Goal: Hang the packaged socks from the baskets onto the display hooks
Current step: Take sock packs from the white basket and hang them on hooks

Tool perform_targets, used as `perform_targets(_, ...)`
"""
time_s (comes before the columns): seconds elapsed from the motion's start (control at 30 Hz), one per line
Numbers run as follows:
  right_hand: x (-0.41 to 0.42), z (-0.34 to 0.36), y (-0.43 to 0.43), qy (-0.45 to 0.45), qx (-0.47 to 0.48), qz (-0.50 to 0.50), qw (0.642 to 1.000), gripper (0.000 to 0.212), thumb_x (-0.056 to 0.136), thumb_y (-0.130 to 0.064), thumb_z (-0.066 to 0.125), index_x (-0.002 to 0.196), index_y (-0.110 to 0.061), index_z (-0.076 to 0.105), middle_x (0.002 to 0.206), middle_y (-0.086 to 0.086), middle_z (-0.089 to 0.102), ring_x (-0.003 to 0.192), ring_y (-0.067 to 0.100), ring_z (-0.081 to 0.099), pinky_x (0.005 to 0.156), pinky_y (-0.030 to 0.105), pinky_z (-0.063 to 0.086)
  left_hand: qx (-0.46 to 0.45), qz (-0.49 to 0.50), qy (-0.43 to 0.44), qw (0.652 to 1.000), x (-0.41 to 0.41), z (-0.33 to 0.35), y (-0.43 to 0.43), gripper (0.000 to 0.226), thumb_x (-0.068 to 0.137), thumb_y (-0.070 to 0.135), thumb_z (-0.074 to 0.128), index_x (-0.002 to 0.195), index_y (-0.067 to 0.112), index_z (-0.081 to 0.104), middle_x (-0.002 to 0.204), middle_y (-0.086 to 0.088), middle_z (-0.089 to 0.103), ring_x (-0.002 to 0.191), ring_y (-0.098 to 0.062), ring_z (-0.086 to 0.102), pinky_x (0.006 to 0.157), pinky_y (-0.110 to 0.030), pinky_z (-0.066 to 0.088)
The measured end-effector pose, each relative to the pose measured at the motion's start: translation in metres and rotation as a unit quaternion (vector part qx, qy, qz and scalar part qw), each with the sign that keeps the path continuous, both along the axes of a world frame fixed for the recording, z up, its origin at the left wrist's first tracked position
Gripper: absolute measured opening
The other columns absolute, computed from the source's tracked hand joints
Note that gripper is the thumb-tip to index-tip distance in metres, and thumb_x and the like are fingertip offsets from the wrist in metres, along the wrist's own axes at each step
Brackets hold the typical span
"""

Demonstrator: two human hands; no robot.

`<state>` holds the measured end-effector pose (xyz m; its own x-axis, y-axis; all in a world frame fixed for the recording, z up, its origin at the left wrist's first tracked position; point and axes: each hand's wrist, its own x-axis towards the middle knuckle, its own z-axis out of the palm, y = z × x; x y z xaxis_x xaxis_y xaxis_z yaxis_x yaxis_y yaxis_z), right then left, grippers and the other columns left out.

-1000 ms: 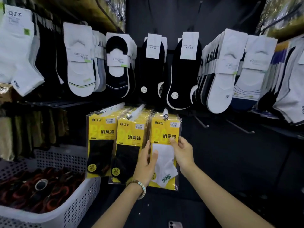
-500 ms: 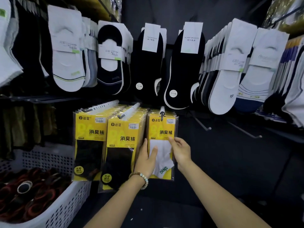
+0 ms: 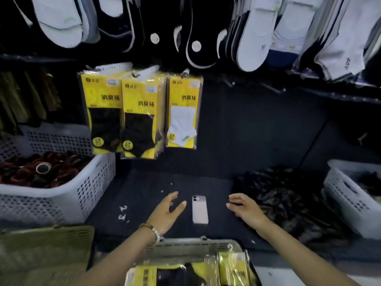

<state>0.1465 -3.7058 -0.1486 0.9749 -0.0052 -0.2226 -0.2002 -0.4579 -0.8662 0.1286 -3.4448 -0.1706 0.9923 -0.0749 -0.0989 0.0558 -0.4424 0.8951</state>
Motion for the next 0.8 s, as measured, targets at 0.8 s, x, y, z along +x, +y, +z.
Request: perform_targets(0.8, -0.096, -0.158, -0.048, 0.138, -0.130, 0.010, 0.982, 0.051, 0.082, -0.023, 0.074, 0.125, -0.010, 0.050, 0.117, 0.002, 0.060, 0.106, 0.021, 0.060, 0.088, 0.030, 0.048, 0.221, -0.106, 0.127, 0.961, -0.094, -0.129, -0.018, 0.059, 0.090, 0.054, 0.041, 0.141, 0.024, 0.036, 0.145, -0.001, 0.038, 0.132, -0.018, 0.036, 0.106, -0.029, 0.030)
